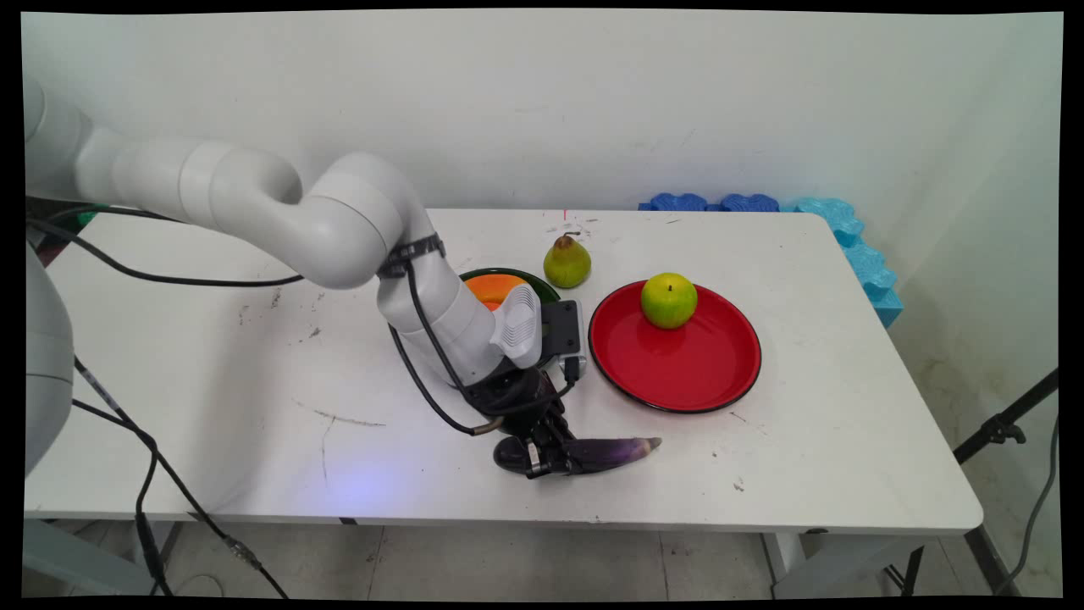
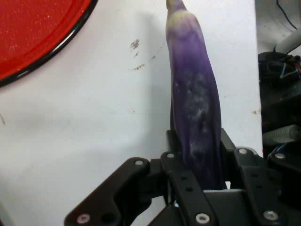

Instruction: Place the picked object on the table

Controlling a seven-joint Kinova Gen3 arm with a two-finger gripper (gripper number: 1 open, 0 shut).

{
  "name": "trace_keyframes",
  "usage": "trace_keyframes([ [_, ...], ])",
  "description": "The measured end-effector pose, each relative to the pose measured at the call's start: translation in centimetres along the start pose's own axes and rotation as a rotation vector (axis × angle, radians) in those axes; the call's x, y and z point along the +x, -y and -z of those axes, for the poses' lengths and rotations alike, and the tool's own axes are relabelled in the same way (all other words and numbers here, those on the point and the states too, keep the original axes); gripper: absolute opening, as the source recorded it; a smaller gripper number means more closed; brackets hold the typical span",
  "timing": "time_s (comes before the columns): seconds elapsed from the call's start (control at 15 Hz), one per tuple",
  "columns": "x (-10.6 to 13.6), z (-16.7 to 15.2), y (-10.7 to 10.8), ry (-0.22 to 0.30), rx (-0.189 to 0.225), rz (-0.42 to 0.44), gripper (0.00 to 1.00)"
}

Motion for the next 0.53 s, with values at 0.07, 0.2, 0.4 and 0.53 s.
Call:
trace_keyframes([
  [0.07,0.0,-0.3,0.1,-0.003,0.0,0.003,0.0],
  [0.2,0.1,-0.8,0.2,-0.012,0.0,0.011,1.0],
  [0.4,0.6,-0.9,0.4,-0.036,-0.003,0.026,1.0],
  [0.53,1.5,0.0,0.8,-0.059,0.003,0.036,1.0],
])
